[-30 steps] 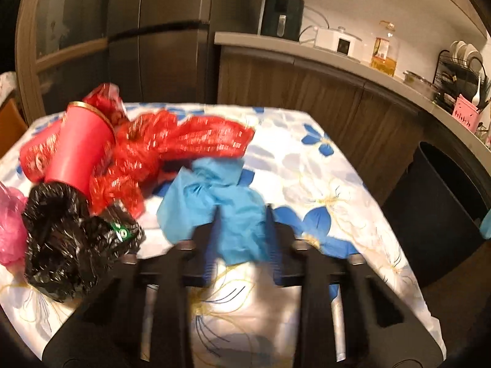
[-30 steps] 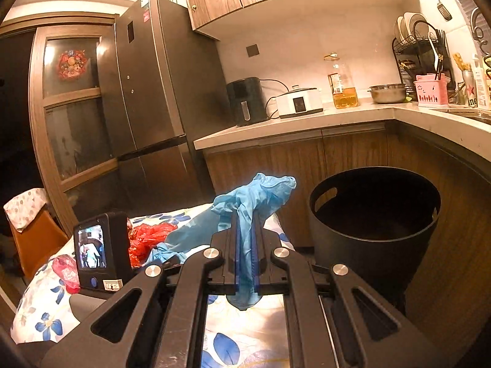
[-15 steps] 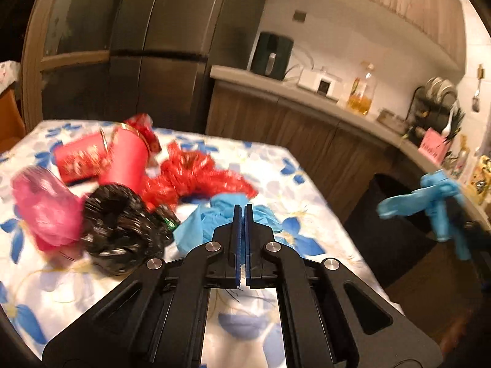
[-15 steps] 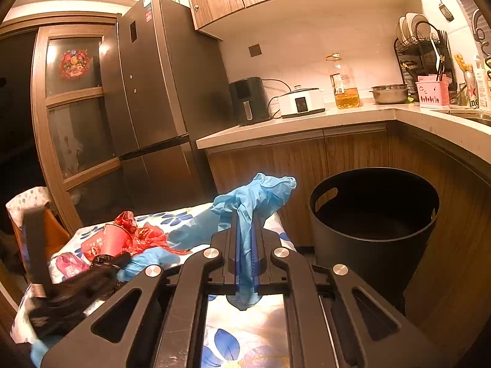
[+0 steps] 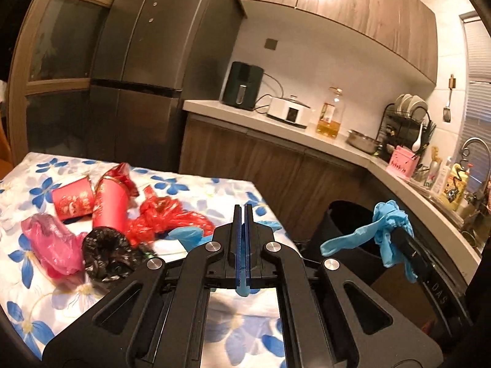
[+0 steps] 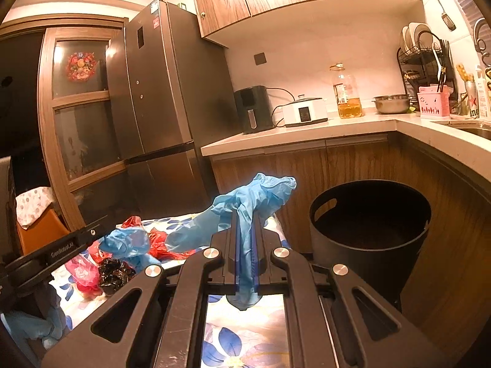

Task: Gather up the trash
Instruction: 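Carry both blue gloves over the black bin and open both grippers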

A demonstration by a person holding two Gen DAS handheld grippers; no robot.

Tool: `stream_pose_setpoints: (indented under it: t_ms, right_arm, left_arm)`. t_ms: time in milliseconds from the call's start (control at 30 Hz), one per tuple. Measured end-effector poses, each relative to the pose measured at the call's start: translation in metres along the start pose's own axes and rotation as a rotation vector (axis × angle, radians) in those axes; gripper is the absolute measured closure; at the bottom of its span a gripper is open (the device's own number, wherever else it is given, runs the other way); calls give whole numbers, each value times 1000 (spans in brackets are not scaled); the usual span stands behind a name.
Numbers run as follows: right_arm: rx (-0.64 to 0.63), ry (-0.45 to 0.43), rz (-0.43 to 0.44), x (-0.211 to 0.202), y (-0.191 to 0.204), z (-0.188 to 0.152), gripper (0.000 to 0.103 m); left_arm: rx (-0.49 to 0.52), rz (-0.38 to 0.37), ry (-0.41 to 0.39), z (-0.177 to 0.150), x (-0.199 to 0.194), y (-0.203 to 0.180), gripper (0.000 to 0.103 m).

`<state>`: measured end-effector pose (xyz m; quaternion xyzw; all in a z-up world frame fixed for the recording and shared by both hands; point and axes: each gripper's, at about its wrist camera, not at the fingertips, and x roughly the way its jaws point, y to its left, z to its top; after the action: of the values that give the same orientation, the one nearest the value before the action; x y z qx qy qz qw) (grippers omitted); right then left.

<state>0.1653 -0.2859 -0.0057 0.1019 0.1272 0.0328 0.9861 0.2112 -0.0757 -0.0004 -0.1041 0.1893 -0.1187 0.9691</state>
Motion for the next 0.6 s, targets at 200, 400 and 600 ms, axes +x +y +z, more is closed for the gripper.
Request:
stream_pose_setpoints:
  t_ms: [200, 400, 600]
  right_arm:
    - [0, -12, -30, -6, -7, 6, 96]
    - [-1, -24, -66, -9, -19, 14, 96]
    - [6, -39, -128, -10, -40, 24, 96]
  left_arm:
    - [39, -35, -11, 6, 7, -27, 103]
    - [71, -100, -7, 16, 19, -59, 103]
    - [113, -172, -12, 25, 37, -94, 103]
